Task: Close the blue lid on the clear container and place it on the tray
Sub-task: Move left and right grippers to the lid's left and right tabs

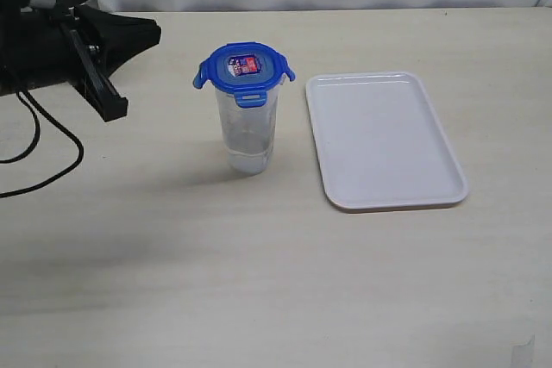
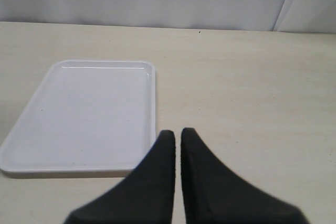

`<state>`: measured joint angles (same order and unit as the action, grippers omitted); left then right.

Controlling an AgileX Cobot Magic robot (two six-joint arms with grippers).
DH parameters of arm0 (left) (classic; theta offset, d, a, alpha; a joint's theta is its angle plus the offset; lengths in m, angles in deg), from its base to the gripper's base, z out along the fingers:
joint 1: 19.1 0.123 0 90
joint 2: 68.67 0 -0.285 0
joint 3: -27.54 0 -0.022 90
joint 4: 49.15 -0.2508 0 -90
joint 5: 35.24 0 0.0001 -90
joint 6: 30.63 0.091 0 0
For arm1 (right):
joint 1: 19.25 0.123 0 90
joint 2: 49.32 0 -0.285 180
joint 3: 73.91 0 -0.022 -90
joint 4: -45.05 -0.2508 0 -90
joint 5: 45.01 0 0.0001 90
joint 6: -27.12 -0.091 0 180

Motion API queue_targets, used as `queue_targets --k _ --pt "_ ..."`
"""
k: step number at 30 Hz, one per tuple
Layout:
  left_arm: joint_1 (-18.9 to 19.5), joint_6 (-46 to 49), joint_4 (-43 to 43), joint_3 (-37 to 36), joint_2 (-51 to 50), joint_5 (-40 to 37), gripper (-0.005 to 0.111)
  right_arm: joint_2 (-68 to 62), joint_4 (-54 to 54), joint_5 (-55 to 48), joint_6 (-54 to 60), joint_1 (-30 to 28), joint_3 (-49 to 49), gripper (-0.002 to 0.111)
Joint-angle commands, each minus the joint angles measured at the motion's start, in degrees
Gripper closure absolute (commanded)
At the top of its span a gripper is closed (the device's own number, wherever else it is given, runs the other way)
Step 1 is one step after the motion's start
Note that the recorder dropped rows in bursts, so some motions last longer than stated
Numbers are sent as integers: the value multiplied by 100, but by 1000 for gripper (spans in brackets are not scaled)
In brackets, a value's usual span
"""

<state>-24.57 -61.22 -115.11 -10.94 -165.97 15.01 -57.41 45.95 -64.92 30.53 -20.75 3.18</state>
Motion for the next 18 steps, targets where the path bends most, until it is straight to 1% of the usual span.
queue_targets --k 1,3,4,6,7,11,13,16,18 --pt "5 273 -10 -32 -230 360 107 30 314 217 61 -35 13 104" --pt "5 273 -221 -32 -268 360 107 30 617 463 61 -35 13 104" --pt "5 273 -336 -32 -280 372 107 30 932 696 61 -35 13 104" --pt "5 260 -530 -32 -289 452 107 30 1481 1387 61 -35 13 104" --pt "5 247 -601 -32 -302 496 107 30 1495 1786 61 -35 13 104" --pt "5 197 -743 -32 -353 514 107 30 1058 3280 -182 -35 13 104" --pt "5 187 -814 -32 -438 543 107 30 621 4118 -889 -35 13 104" --pt "5 187 -846 -32 -660 635 107 30 357 4556 -2044 -35 13 104" --pt "5 187 -846 -32 -770 611 107 30 357 4782 -2228 -35 13 104"
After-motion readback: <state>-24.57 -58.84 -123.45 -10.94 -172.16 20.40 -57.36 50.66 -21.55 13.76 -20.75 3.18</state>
